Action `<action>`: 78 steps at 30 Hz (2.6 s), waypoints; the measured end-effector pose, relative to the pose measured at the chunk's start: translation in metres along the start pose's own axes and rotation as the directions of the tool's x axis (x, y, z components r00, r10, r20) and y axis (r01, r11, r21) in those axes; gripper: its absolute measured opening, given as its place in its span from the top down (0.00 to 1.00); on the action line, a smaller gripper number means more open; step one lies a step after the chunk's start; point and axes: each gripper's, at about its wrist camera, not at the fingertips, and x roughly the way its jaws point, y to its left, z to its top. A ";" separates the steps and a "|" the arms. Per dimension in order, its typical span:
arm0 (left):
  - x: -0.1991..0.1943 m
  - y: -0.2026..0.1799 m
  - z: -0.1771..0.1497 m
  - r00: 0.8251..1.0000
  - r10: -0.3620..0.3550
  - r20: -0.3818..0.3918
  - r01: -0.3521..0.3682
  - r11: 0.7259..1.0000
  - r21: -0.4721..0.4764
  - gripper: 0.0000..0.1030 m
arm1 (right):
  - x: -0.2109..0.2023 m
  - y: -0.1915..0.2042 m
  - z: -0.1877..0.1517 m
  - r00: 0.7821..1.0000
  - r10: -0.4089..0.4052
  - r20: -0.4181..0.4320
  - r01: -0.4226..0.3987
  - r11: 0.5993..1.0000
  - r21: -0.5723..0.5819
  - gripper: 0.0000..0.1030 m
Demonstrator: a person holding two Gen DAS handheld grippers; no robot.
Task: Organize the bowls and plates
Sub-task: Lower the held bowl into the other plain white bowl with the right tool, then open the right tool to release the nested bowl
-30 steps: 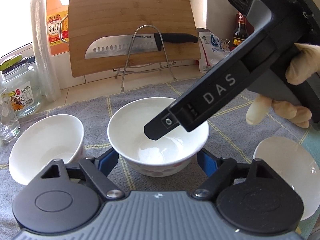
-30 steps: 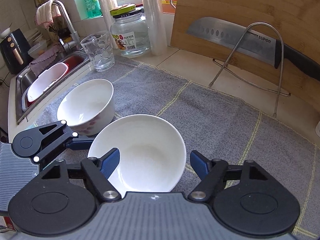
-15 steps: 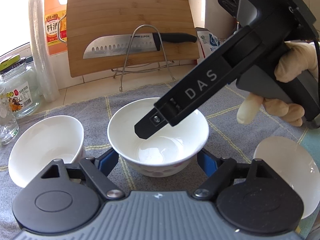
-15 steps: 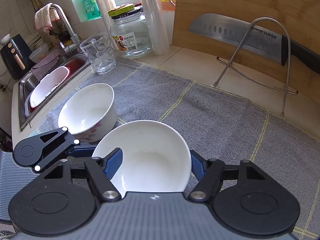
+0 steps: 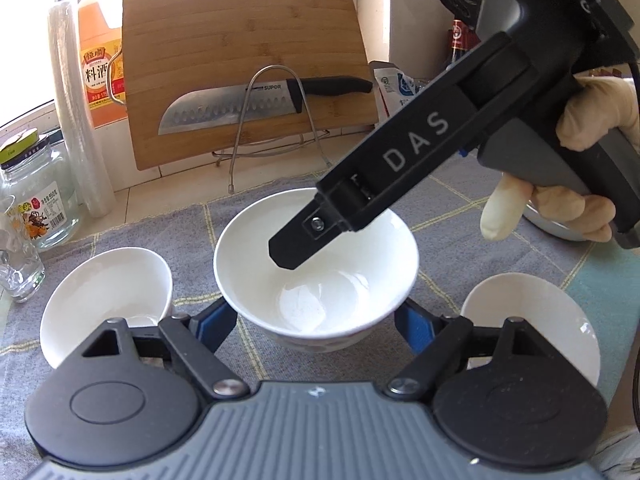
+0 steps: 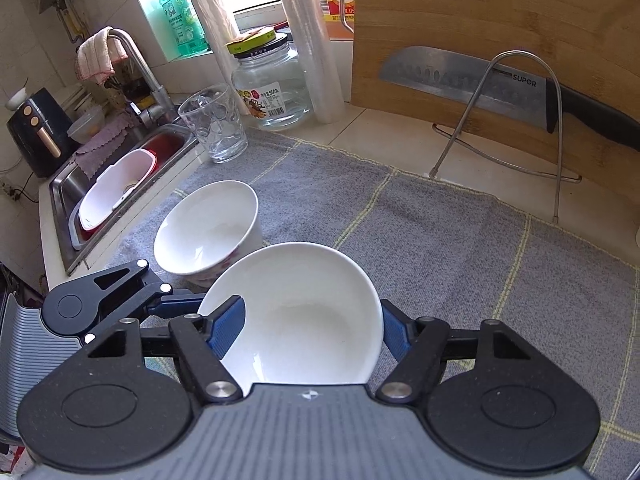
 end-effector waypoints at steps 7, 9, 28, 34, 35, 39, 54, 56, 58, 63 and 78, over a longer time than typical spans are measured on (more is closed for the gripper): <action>-0.022 -0.018 -0.002 1.000 -0.020 0.002 0.020 1.000 0.006 0.17 | -0.026 0.009 -0.014 1.000 0.014 0.013 -0.014 1.000 0.019 0.26; -0.030 -0.024 -0.003 1.000 -0.027 0.008 0.027 1.000 0.008 0.17 | -0.035 0.014 -0.019 1.000 0.010 0.019 -0.010 1.000 0.016 0.25; -0.059 -0.075 -0.021 0.995 -0.104 0.005 0.103 0.992 0.077 0.17 | -0.089 0.026 -0.074 0.998 -0.037 0.060 0.033 0.997 0.063 0.25; -0.055 -0.090 -0.024 0.990 -0.142 -0.008 0.142 0.985 0.099 0.17 | -0.098 0.021 -0.090 0.996 -0.066 0.062 0.059 0.993 0.097 0.25; -0.054 -0.092 -0.024 0.989 -0.148 -0.010 0.149 0.984 0.101 0.17 | -0.099 0.020 -0.092 0.996 -0.071 0.062 0.065 0.993 0.102 0.25; -0.051 -0.100 -0.026 0.986 -0.165 -0.018 0.166 0.980 0.114 0.17 | -0.104 0.016 -0.100 0.995 -0.083 0.062 0.075 0.990 0.120 0.25; -0.043 -0.107 -0.029 0.983 -0.175 -0.064 0.182 0.976 0.124 0.17 | -0.099 0.004 -0.115 0.996 -0.082 0.036 0.075 0.986 0.150 0.25; -0.042 -0.107 -0.029 0.982 -0.175 -0.069 0.182 0.975 0.124 0.17 | -0.097 0.003 -0.116 0.996 -0.082 0.032 0.076 0.985 0.153 0.25; -0.041 -0.107 -0.029 0.982 -0.175 -0.071 0.183 0.975 0.126 0.17 | -0.096 0.002 -0.117 0.996 -0.082 0.030 0.076 0.985 0.156 0.25; -0.039 -0.107 -0.028 0.981 -0.175 -0.079 0.184 0.974 0.129 0.17 | -0.092 0.001 -0.117 0.996 -0.081 0.025 0.076 0.984 0.161 0.25; -0.038 -0.105 -0.026 0.981 -0.176 -0.084 0.186 0.975 0.125 0.17 | -0.087 0.000 -0.117 0.996 -0.085 0.013 0.082 0.985 0.152 0.25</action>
